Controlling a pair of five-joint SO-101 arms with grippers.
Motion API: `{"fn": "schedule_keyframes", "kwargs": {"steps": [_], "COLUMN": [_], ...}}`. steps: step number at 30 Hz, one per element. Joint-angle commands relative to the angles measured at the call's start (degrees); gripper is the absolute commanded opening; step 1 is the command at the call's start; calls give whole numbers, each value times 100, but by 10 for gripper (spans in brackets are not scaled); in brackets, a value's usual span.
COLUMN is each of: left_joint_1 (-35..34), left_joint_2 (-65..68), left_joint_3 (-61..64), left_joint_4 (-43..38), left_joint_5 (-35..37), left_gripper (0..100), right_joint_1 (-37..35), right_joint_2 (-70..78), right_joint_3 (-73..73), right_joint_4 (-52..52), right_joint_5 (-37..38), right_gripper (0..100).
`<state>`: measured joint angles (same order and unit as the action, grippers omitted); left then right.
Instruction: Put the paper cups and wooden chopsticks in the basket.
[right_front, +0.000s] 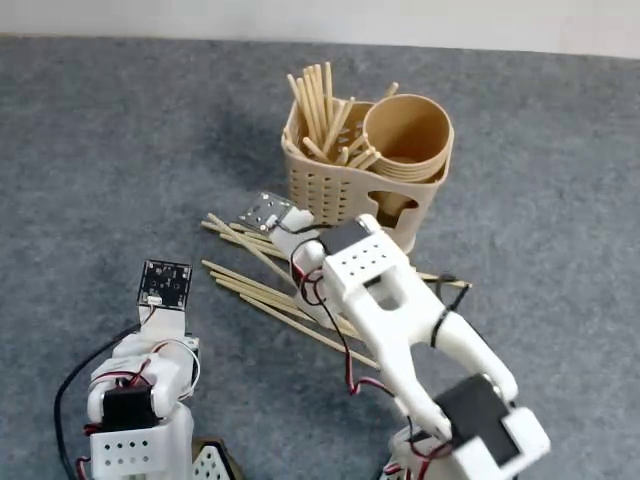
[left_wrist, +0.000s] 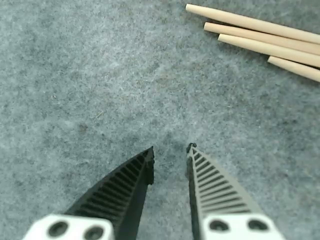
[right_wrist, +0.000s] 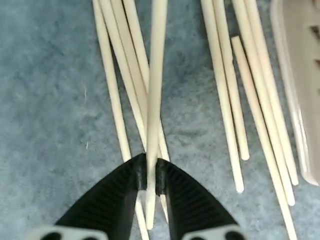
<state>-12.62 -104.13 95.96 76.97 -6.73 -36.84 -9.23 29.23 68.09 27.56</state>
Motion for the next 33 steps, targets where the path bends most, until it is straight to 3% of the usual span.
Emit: {"fn": "schedule_keyframes", "kwargs": {"steps": [1,5,17,23,28,33], "left_joint_1": [-31,-31,-31,-31,-31,-31], "left_joint_2": [13,13,13,13,13,13], "left_joint_3": [119,119,119,119,119,119], "left_joint_4": [44,44,44,44,44,44], "left_joint_5": [35,35,35,35,35,35], "left_gripper": [120,120,120,120,120,120], "right_joint_1": [57,57,48,48,66,532], "right_joint_2": [-857,-1736,-3723,-4725,-4954,-4593], "right_joint_3": [127,409,347,321,787,1279], "right_joint_4": [13,4,-286,-1648,-3099,-4919], "right_joint_5": [-62,-88,-1468,-2207,-1916,-1881], "right_gripper": [6,6,6,6,6,6]}}
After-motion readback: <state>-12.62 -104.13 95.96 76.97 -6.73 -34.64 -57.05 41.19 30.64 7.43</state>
